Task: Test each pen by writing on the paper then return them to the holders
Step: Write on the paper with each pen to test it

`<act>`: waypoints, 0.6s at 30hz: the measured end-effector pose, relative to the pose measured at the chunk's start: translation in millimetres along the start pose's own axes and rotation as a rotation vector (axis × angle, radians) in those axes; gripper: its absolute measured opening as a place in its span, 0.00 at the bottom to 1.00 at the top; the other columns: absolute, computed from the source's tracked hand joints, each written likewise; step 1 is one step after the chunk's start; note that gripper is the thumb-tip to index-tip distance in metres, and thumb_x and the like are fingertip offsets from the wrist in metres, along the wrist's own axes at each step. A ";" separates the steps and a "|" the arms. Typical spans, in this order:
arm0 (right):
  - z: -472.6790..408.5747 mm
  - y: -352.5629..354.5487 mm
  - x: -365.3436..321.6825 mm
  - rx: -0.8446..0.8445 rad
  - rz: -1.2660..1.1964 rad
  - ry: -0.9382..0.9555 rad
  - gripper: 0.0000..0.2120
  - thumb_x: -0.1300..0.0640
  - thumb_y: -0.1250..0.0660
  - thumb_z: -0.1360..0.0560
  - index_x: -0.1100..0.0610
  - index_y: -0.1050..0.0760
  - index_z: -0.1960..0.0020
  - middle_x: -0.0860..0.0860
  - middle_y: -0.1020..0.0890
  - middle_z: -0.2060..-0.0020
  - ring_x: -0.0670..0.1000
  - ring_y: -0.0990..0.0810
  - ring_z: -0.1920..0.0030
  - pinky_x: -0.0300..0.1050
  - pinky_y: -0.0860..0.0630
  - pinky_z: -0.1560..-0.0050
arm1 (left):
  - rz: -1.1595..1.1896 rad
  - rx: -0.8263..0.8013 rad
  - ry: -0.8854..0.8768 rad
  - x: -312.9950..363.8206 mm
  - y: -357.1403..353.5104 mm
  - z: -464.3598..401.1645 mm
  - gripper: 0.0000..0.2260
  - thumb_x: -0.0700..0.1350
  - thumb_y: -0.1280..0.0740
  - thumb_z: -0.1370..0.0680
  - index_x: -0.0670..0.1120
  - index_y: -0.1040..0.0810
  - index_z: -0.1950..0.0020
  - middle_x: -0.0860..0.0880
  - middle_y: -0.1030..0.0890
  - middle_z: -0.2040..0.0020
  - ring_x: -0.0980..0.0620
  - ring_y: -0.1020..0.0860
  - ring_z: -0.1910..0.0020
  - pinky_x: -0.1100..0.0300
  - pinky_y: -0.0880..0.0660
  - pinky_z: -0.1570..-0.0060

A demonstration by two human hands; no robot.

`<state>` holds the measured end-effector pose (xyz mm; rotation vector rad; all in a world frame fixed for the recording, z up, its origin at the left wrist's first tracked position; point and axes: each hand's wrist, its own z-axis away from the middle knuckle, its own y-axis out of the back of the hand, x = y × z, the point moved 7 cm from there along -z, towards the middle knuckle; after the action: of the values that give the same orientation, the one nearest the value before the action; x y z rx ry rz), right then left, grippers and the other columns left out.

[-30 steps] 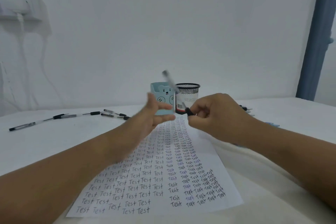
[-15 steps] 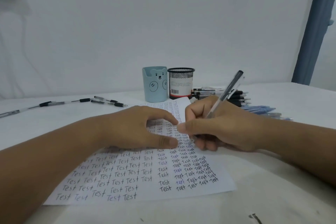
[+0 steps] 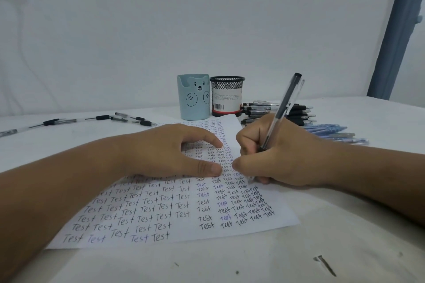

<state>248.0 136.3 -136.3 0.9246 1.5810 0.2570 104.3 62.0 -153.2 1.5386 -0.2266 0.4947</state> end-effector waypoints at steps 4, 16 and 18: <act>0.9 0.2 -3.3 0.015 0.026 0.019 0.19 0.69 0.30 0.29 0.58 0.32 0.74 0.58 0.23 0.76 0.49 0.27 0.75 0.43 0.31 0.70 | -0.013 0.008 0.000 -0.6 -0.1 -0.3 0.34 0.80 0.33 0.44 0.77 0.29 0.39 0.67 0.30 0.29 0.61 0.32 0.28 0.49 0.36 0.25; 0.1 0.0 -3.3 0.022 0.043 0.043 0.18 0.69 0.30 0.29 0.59 0.34 0.73 0.60 0.24 0.76 0.51 0.26 0.74 0.47 0.31 0.69 | -0.010 -0.010 0.003 0.4 -0.8 -0.1 0.32 0.80 0.32 0.42 0.78 0.29 0.39 0.67 0.30 0.29 0.61 0.32 0.29 0.50 0.35 0.25; 0.0 1.0 -3.2 0.027 0.054 0.053 0.18 0.69 0.30 0.29 0.60 0.34 0.73 0.63 0.25 0.74 0.51 0.27 0.73 0.47 0.32 0.69 | -0.013 -0.010 0.003 0.0 -0.5 0.2 0.32 0.79 0.32 0.42 0.78 0.29 0.39 0.67 0.30 0.28 0.61 0.32 0.28 0.50 0.36 0.25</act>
<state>248.3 134.9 -133.3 0.9889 1.6136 0.3012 104.5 61.8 -153.6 1.5290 -0.2160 0.4851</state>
